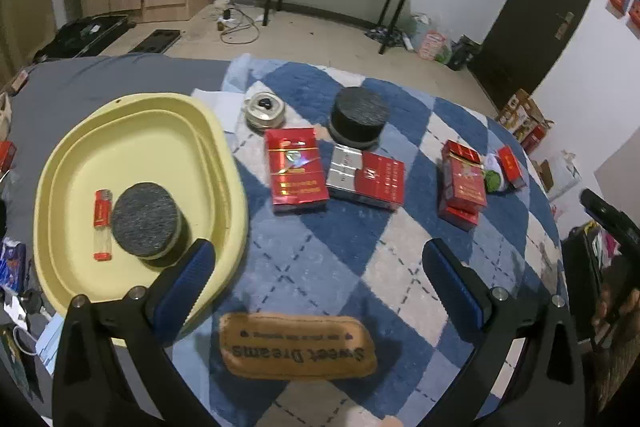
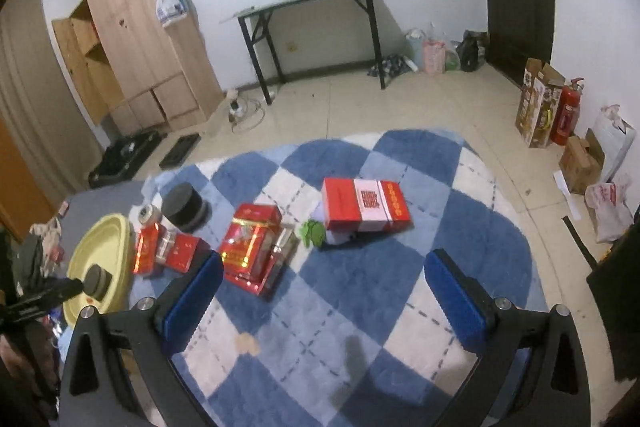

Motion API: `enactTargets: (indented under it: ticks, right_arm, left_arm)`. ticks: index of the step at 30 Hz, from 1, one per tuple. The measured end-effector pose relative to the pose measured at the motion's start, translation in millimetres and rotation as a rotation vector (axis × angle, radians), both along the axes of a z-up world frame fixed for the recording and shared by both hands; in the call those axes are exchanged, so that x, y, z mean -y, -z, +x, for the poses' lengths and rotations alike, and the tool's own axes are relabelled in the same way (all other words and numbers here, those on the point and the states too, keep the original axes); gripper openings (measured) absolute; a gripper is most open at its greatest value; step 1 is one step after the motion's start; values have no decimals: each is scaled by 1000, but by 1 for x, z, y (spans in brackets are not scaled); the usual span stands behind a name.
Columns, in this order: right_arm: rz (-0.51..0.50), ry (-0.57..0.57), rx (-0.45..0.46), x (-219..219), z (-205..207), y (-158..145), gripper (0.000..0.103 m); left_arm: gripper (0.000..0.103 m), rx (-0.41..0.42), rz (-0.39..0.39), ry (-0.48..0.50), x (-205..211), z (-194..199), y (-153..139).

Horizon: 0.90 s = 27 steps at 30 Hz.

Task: Organize rigid objects
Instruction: 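Grasp the silver-red Hongqiqu pack with the left tool while the right tool grasps the red pack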

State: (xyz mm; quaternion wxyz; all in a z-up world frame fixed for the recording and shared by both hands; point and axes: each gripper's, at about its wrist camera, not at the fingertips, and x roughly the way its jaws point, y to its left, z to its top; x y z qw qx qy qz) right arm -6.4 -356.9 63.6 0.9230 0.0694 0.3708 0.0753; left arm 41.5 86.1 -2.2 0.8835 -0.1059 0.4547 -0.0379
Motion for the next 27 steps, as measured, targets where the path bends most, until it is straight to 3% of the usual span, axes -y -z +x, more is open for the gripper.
enactTargets:
  ticks: [5, 7, 11, 17, 23, 27]
  right_arm:
    - [18, -9, -67, 5, 25, 9, 103]
    - [5, -10, -88, 7, 43, 18, 103]
    - [71, 4, -180, 19, 83, 42, 103]
    - [14, -23, -199, 23, 121, 69, 103]
    - [70, -43, -205, 33, 145, 86, 103]
    - [103, -80, -217, 34, 156, 101, 103]
  left_arm:
    - [103, -9, -21, 103, 25, 7, 9]
    - [103, -22, -3, 133, 38, 16, 13]
    - [103, -39, 31, 179, 62, 46, 24]
    - [103, -69, 23, 219, 72, 98, 53]
    - [103, -119, 54, 260, 79, 129, 80]
    - [103, -101, 97, 272, 84, 137, 86]
